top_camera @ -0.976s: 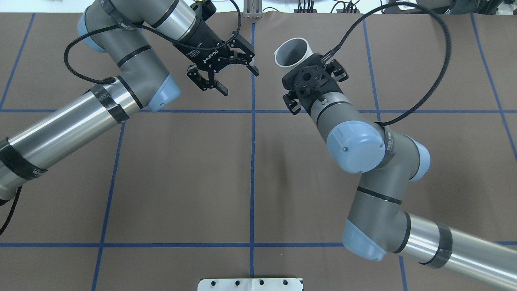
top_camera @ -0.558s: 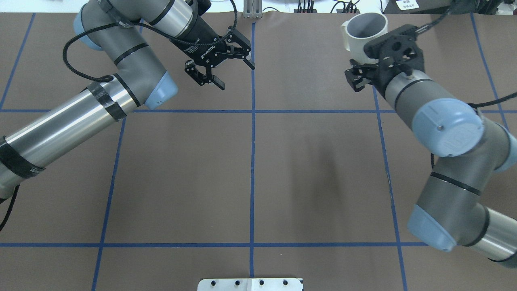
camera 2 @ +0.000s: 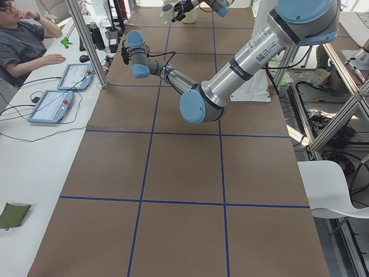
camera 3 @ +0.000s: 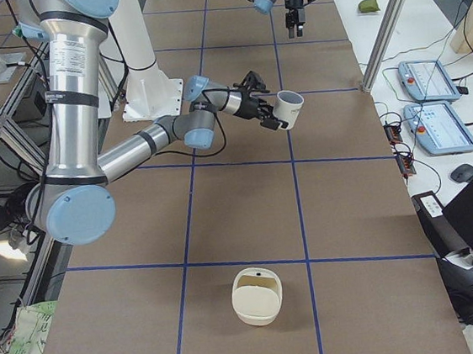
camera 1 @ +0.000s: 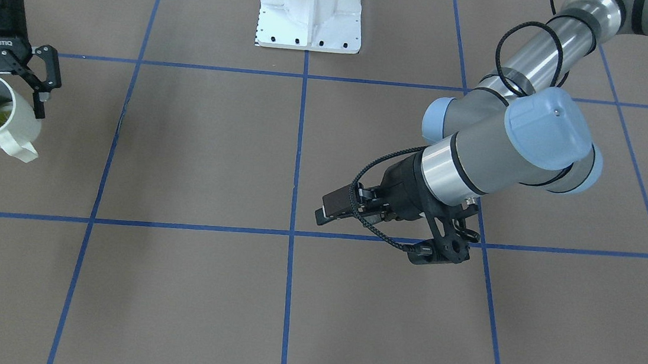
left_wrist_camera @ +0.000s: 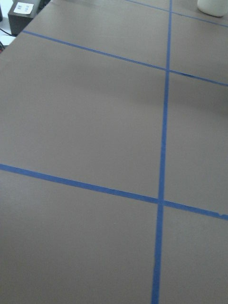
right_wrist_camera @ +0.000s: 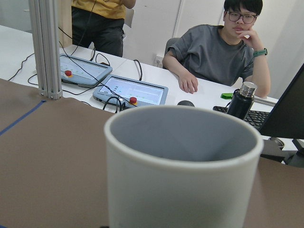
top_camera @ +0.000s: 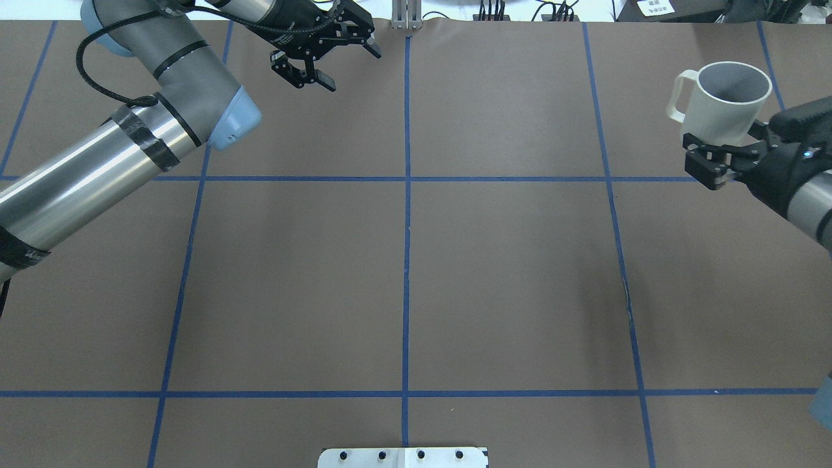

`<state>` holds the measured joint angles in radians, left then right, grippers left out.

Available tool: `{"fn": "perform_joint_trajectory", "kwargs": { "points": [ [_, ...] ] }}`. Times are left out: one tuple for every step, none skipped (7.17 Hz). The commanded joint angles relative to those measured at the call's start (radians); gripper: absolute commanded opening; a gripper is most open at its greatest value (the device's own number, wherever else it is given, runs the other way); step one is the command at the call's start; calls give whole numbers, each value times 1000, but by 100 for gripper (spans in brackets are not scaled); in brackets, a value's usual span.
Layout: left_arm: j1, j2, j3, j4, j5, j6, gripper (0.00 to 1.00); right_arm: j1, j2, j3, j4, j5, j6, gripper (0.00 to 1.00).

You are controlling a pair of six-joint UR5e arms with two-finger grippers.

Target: Left arm hands cup to right arm to dump lemon

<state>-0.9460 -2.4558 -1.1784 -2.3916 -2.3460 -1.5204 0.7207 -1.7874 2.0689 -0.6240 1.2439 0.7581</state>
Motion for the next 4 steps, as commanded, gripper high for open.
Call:
{"fn": "perform_joint_trajectory", "kwargs": {
  "points": [
    [-20,1,-10,165,161,244,100,107,-93,-134,271,177,104,29],
    [-34,4,-29,217,163,319,100,194,-119,-247,444,296,107,28],
    [-46,42,-84,241,163,325,100,294,-124,-370,599,425,140,26],
    [-46,84,-136,247,165,325,100,369,-124,-453,719,537,250,26]
  ]
}}
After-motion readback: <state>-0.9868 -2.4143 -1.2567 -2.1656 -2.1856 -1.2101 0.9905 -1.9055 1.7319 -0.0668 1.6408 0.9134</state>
